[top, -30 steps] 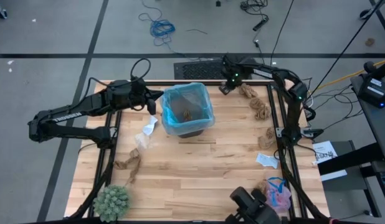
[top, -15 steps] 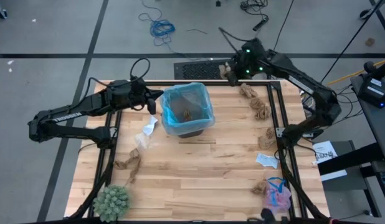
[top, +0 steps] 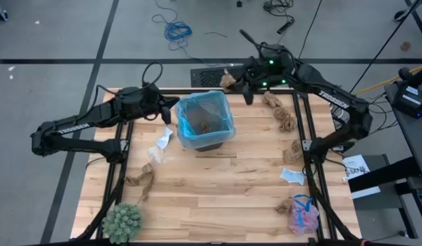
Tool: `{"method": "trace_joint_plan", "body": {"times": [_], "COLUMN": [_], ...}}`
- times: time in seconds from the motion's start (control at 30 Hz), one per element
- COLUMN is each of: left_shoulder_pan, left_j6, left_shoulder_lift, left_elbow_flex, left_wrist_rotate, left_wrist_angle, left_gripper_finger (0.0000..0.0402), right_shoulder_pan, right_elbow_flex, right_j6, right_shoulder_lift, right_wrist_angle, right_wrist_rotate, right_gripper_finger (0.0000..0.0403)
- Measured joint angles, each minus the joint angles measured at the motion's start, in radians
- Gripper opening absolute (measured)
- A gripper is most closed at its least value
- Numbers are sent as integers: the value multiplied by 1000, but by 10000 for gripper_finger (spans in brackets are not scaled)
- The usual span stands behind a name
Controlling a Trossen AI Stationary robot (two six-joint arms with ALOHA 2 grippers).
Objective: Pick and place trash into bin
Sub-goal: Put the brown paper into the brown trash bin, then adjust the brown trash bin
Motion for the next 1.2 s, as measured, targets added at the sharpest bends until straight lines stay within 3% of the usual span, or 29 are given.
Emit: {"method": "trace_joint_plan", "body": {"times": [0.33, 0.63, 0.83, 1.03, 1.1, 1.2], "left_shoulder_pan": [0, 0, 0, 0, 0, 0], "left_j6": [-4, 83, 100, 100, 98, 64], "left_shoulder_lift": [0, 0, 0, 0, 0, 4], "left_elbow_flex": [0, 43, 57, 66, 91, 138], "left_wrist_rotate": [0, 0, 1, 196, 266, 289], "left_wrist_angle": [42, 52, 52, 44, -9, -146], "left_gripper_finger": [0, 1, 37, 84, 89, 90], "right_shoulder_pan": [70, 94, 100, 79, 67, 46], "right_elbow_flex": [232, 368, 398, 423, 435, 452], "right_j6": [-106, -190, -204, -204, -204, -210], "right_shoulder_lift": [225, 339, 344, 339, 336, 323], "right_wrist_angle": [-210, -321, -314, -310, -311, -318], "right_wrist_rotate": [0, 57, 75, 76, 76, 76], "right_gripper_finger": [27, 112, 174, 212, 218, 222]}}
